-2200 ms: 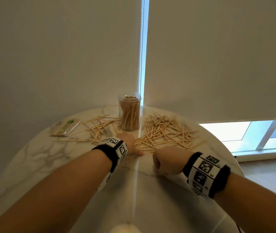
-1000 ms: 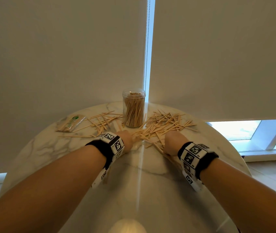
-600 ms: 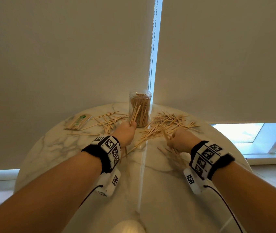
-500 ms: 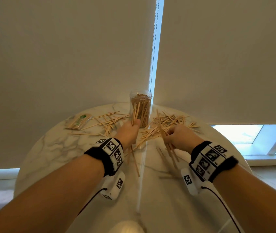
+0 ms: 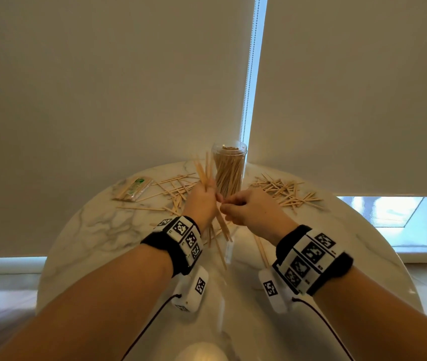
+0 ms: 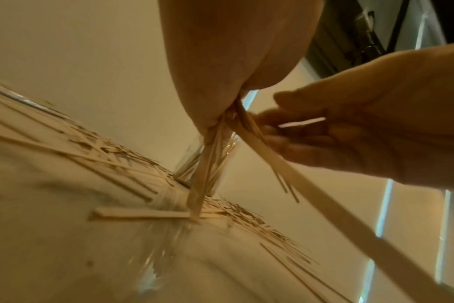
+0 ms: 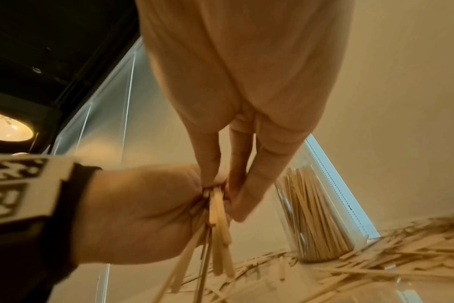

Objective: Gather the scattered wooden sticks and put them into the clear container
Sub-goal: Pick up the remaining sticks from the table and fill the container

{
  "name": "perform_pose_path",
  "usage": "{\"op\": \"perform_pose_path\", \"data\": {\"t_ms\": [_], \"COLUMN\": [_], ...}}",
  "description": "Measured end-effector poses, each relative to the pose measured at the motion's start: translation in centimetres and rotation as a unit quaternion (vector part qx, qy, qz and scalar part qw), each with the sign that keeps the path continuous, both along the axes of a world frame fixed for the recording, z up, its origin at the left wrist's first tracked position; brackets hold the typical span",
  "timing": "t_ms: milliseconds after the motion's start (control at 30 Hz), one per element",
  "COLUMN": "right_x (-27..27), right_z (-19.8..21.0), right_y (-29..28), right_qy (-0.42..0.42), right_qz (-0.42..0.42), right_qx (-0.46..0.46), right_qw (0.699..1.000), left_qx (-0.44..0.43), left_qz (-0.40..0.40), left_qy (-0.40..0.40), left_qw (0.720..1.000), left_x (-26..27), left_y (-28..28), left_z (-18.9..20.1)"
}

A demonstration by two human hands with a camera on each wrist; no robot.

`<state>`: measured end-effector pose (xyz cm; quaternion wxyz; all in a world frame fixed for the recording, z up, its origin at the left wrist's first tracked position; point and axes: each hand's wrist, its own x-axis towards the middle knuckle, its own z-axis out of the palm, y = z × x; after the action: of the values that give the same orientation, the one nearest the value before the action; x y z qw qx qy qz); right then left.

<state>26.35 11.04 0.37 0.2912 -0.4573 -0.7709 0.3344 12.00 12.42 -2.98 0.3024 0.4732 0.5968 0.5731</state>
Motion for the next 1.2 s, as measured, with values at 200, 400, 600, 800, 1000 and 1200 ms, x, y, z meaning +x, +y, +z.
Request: {"op": "perform_pose_path", "data": {"t_ms": [200, 400, 600, 800, 1000, 1200], "right_x": [-1.5, -1.8, -2.9, -3.1, -1.7, -0.3], "right_z": [-1.3, -1.3, -1.1, -1.4, 1.2, 5.1], "right_y": [-0.9, -0.5, -0.9, -1.4, -0.2, 1.2], "right_qy": [-0.187, -0.118, -0.192, -0.102, -0.107, -0.096], "right_qz": [0.05, 0.039, 0.099, 0.072, 0.113, 0.005], "right_qx": [-0.005, -0.016, -0.007, 0.002, -0.056, 0.075], "right_qw": [0.981, 0.992, 0.976, 0.992, 0.986, 0.993], "left_qx": [0.063, 0.087, 0.085, 0.065, 0.09, 0.077], "left_qz": [-0.005, -0.075, -0.085, -0.1, -0.095, -0.085], "left_qy": [-0.185, -0.338, -0.36, -0.272, -0.229, -0.112], "left_qw": [0.981, 0.934, 0.925, 0.955, 0.965, 0.987], "left_x": [-0.5, -0.2, 0.0, -0.1, -0.9, -1.0], "left_y": [0.5, -0.3, -0.3, -0.7, -0.9, -1.4], "left_z": [0.9, 2.0, 1.9, 2.4, 3.9, 3.5]}}
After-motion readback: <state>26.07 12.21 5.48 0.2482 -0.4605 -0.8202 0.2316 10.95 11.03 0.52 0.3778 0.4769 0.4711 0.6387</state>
